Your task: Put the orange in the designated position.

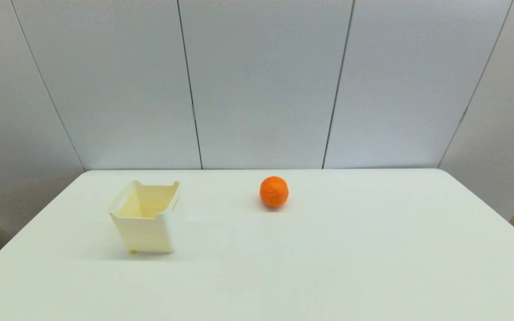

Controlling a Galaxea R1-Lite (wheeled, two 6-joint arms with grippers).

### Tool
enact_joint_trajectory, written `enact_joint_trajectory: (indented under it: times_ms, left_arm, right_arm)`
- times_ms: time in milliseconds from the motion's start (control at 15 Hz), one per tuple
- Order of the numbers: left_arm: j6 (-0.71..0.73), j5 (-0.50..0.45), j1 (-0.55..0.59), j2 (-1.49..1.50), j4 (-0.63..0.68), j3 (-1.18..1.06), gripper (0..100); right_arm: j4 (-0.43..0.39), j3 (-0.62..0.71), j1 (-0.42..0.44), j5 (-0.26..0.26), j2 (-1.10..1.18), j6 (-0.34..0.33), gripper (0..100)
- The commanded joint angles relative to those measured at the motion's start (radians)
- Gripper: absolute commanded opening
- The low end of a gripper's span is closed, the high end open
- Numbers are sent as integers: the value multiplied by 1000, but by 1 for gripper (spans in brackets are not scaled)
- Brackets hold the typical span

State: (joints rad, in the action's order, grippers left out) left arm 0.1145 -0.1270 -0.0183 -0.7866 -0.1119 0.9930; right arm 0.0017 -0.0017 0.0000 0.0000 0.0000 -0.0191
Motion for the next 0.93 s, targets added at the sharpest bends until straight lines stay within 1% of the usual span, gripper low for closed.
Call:
enact_joint_trajectory:
  times_ms: [67, 333, 467, 667, 733, 933]
  left_arm:
    - [36, -88, -92, -485, -2, 363, 100]
    - [22, -86, -195, -754, 1, 546, 100]
    - [11, -86, -253, -918, 1, 690, 100]
    - [-50, -88, -338, -1099, 0, 854, 100]
    - [-50, -88, -365, -1166, 0, 894, 100]
    - [-53, -88, -420, -1266, 1, 905, 100]
  right_arm:
    - [0, 0, 0, 0, 2, -1, 100]
    - [0, 0, 0, 0, 2, -1, 100]
    - [0, 0, 0, 0, 2, -1, 100]
    - [0, 0, 0, 0, 2, -1, 100]
    - [0, 0, 0, 0, 2, -1, 100]
    - [0, 0, 0, 0, 2, -1, 100]
